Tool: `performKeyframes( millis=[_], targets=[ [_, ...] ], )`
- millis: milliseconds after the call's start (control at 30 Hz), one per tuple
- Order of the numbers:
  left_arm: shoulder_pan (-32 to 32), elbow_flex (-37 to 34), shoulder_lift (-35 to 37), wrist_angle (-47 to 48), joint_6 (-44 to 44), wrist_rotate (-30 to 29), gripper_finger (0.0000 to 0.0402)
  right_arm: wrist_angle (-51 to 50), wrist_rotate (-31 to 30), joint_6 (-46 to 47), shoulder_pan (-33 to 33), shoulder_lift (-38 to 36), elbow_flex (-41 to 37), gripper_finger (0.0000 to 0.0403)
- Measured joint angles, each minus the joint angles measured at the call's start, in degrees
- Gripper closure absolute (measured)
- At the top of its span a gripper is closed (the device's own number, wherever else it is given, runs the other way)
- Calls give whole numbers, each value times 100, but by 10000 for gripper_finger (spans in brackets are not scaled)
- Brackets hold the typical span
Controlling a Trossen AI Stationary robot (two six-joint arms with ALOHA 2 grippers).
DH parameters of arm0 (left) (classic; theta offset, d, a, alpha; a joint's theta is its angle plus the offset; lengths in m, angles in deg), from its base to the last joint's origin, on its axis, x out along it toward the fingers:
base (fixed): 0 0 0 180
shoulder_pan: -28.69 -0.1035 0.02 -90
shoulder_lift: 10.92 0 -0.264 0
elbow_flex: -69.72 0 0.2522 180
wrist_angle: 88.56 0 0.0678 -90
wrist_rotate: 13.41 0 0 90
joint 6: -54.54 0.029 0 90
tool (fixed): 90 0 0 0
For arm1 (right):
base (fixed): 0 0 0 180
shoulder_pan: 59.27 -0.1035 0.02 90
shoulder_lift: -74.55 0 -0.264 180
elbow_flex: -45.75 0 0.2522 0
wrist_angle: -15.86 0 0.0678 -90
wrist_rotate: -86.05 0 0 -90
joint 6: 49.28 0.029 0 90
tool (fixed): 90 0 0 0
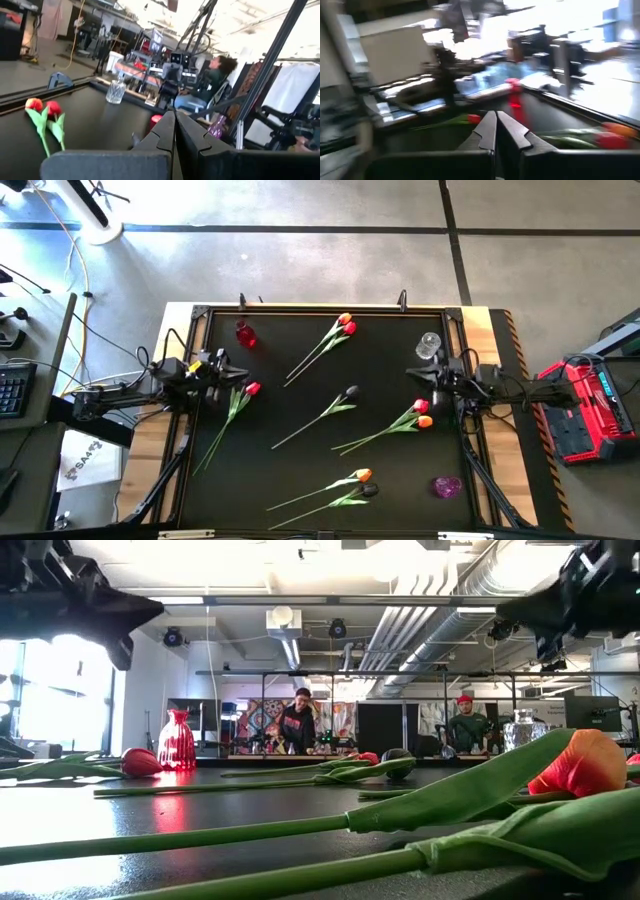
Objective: Sort flowers into vase by color
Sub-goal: Put the top orange tulip into the transparent vase
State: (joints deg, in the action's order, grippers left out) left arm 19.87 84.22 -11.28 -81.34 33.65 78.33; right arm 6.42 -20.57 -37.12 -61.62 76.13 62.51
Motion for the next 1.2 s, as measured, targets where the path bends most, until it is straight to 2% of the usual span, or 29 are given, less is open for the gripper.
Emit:
performKeyframes(
  millis=[100,200,333,467,633,767,900,1033,1200],
  targets=[
    [0,-4,-1,80,0,-12,402,5,-515,107,9,106,1,402],
    [0,-4,0,86,1,-11,402,-7,-709,273,30,241,3,402],
    [0,-4,-64,109,22,-124,402,-58,-787,829,130,535,2,402],
    [0,-4,-468,153,-114,-456,391,-114,-781,1470,234,969,4,402],
    [0,-4,-1393,-85,-397,-782,351,-116,-217,2226,340,1544,2,402],
    [0,209,-2272,-326,-398,-873,314,-56,-79,2444,350,1871,4,402],
    [2,759,-3230,-372,-164,-850,287,325,-74,2447,350,2038,3,402],
    [-12,1456,-4311,-359,192,-1041,278,641,-77,2238,350,2134,4,398],
    [-164,2350,-5733,-63,590,-1152,277,659,-77,2216,350,2217,3,365]
  ],
)
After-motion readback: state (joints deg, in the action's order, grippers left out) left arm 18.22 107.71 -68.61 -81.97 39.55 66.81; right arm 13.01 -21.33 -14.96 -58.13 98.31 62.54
